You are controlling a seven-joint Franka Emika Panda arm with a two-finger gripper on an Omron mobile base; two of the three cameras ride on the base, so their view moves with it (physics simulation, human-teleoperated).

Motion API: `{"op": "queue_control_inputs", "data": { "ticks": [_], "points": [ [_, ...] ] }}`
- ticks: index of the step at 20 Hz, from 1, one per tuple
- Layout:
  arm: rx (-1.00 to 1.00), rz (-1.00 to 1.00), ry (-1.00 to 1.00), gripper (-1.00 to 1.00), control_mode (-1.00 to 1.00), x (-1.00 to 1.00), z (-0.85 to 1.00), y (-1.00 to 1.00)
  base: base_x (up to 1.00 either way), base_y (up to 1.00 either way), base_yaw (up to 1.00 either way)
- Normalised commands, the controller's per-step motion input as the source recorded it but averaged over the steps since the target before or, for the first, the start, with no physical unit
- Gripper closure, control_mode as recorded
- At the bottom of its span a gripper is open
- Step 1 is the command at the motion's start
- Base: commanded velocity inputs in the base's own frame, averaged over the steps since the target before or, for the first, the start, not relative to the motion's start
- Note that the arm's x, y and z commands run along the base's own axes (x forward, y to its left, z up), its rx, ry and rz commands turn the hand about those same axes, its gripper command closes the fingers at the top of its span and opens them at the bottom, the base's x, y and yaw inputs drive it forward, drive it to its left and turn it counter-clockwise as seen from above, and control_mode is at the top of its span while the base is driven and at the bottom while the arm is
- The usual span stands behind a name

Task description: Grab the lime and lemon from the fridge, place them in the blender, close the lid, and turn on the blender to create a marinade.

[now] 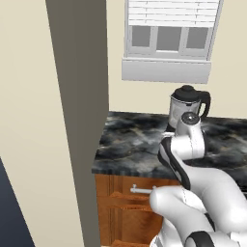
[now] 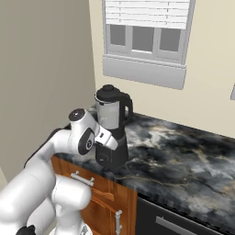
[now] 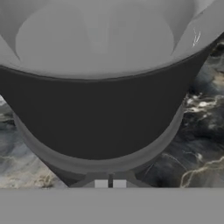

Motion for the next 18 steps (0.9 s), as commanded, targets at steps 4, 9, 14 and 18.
{"op": "queue_control_inputs", "data": {
  "ticks": [4,9,14,18],
  "points": [
    [0.00,0.00,-0.11,1.00,-1.00,-0.14,-0.42,0.00,0.00,0.00,0.00],
    [0.00,0.00,-0.09,1.00,-1.00,-0.04,-0.51,0.03,0.00,0.00,0.00],
    [0.00,0.00,-0.10,1.00,-1.00,-0.05,-0.57,0.13,0.00,0.00,0.00],
    [0.00,0.00,-0.10,1.00,-1.00,-0.07,-0.76,0.23,0.00,0.00,0.00]
  ]
}}
